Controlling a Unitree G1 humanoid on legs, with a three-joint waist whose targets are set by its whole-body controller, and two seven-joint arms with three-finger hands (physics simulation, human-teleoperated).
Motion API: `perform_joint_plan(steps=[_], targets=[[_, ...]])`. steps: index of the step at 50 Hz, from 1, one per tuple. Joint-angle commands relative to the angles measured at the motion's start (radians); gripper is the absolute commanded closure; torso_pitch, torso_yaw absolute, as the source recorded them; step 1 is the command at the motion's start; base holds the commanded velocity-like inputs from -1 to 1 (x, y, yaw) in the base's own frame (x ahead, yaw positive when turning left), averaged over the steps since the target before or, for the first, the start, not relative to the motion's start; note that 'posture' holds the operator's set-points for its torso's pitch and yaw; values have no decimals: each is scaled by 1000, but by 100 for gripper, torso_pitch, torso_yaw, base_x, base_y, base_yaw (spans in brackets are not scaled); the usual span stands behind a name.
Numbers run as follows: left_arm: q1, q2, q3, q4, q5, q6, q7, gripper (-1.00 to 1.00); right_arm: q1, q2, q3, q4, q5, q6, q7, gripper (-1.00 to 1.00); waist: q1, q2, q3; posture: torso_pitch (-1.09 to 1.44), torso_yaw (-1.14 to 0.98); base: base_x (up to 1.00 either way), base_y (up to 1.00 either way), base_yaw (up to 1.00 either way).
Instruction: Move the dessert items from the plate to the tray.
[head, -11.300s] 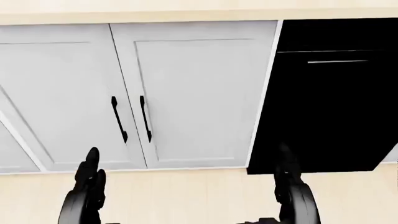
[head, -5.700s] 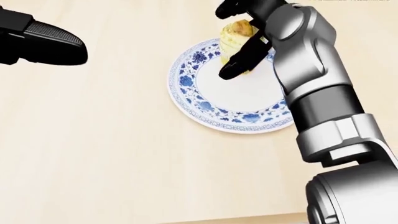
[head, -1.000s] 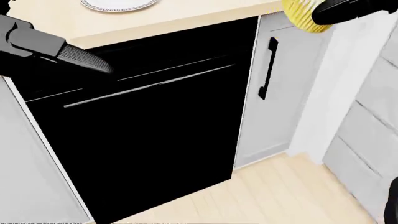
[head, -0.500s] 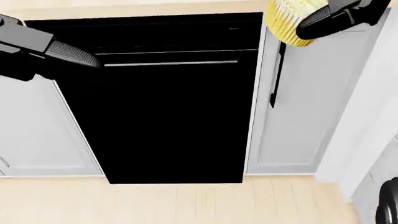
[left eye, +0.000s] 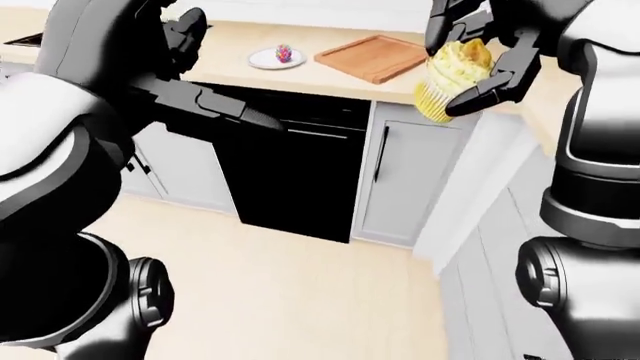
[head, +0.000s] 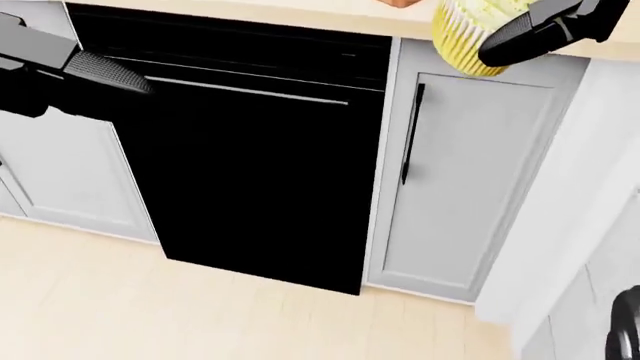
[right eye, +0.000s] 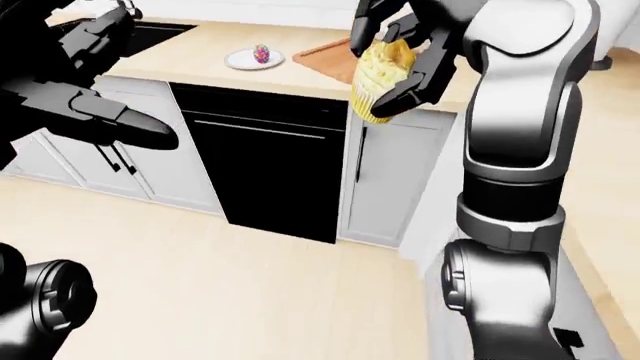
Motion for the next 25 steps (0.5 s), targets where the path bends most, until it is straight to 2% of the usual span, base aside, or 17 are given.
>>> perform_joint_plan(steps=[1,2,3,6,9,11,17,19,20,21,22,23,24,25], targets=[[-18,8,3,-12,29,-6,-19,-100,-28,-11,-26,-27,-7,-13,-14,100,10,-13,0,0,0,100,19,0],[-16,7,1,-12,39,-8,-26,-100,-26,-12,-26,-25,-7,-17,-14,100,23,15,-9,0,0,100,17,0],[-17,6,0,-14,48,-5,-33,-100,-25,-12,-25,-25,-9,-19,-14,100,32,27,-19,0,0,100,16,0],[-22,4,-4,-16,74,-1,-56,-100,-19,-11,-23,-28,-12,-28,-10,100,57,57,-6,0,0,100,21,0],[-24,7,-4,-16,92,0,-75,-100,-22,-10,-22,-31,-16,-26,-4,100,75,73,8,0,0,100,32,0],[-21,3,-6,-20,105,0,-85,-100,-26,-10,-22,-32,-18,-25,0,100,77,76,7,0,0,100,32,0],[-27,-3,-15,-21,134,0,-107,-100,-34,-11,-32,-25,-13,-27,-2,100,56,89,-36,0,0,100,27,0],[-33,-4,-19,-17,144,0,-114,-100,-31,-16,-35,-30,-8,-26,1,100,37,125,-48,0,0,100,0,0],[-36,-4,-21,-15,148,0,-117,-100,-31,-18,-35,-31,-6,-25,2,100,38,151,-47,0,0,100,0,0],[-38,-3,-23,-13,152,0,-120,-100,-29,-17,-35,-34,-1,-24,4,100,38,149,-30,0,0,100,0,0],[-41,-2,-25,-10,157,0,-124,-100,-25,-17,-35,-40,4,-27,7,100,44,145,17,0,0,56,0,0],[-44,0,-27,-7,162,0,-129,-100,-26,-15,-36,-45,10,-22,9,100,37,179,37,0,0,0,0,0],[-52,5,-28,3,170,0,-137,-100,-32,-15,-37,-44,15,-22,8,99,43,184,-2,0,0,0,0,0],[-55,7,-29,6,175,0,-143,-100,-33,-16,-37,-44,17,-22,8,99,35,178,6,0,0,0,0,0]])
